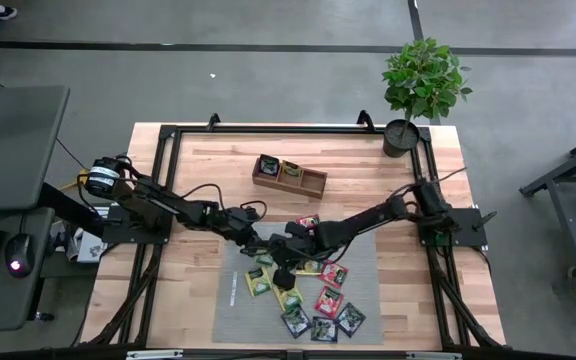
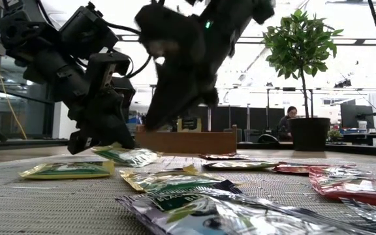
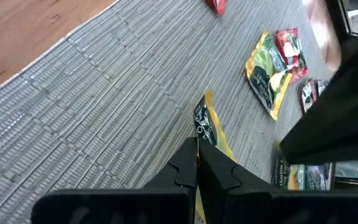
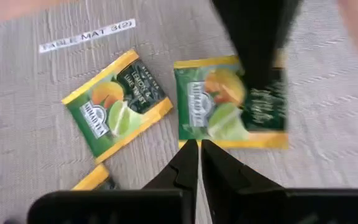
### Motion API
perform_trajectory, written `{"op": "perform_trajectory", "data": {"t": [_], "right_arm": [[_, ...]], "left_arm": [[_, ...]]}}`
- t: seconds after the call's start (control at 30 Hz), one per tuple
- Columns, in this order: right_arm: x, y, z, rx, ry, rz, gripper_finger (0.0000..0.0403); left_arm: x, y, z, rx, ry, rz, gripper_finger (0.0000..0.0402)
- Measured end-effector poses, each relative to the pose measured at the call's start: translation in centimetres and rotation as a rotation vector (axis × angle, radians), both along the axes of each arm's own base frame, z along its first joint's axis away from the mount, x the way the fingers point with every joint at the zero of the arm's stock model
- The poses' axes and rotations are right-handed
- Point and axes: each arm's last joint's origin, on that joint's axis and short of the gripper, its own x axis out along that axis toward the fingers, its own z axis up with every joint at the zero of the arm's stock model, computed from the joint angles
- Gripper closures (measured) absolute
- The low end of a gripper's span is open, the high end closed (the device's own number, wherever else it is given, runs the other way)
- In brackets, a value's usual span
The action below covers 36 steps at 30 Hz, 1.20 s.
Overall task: Pick & Place Tea
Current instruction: Put the yellow tea bag into the middle section of the wooden organizer
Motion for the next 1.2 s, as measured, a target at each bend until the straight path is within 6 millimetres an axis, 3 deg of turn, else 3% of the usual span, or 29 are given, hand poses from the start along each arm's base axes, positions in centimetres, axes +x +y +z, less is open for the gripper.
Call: {"op": "perform_trajectory", "data": {"t": [0.13,0.3,0.63,0.83,1.07,1.2], "right_arm": [[-1.7,-0.5,3.9,-0.046,-0.006,-0.043,0.0375],[-4.4,-0.5,8.4,-0.09,-0.034,-0.049,0.0371],[-10.1,-0.5,15.0,-0.145,-0.114,-0.236,0.0385],[-11.2,0.1,16.2,-0.171,-0.163,-0.267,0.0385],[-11.3,0.2,16.1,-0.156,-0.16,-0.273,0.0388],[-11.3,0.2,16.1,-0.163,-0.162,-0.279,0.0389]], "left_arm": [[0.4,0.1,0.5,0.068,-0.082,-0.044,0.0401],[1.1,1.1,3.3,0.208,-0.335,-0.1,0.0401],[0.2,6.8,7.4,0.635,-0.523,-0.057,0.0401],[-0.1,11.6,8.6,0.72,-0.548,-0.117,0.0401],[1.1,17.0,10.3,0.803,-0.532,-0.221,0.0401],[2.3,18.9,9.4,0.77,-0.445,-0.265,0.0401]]}}
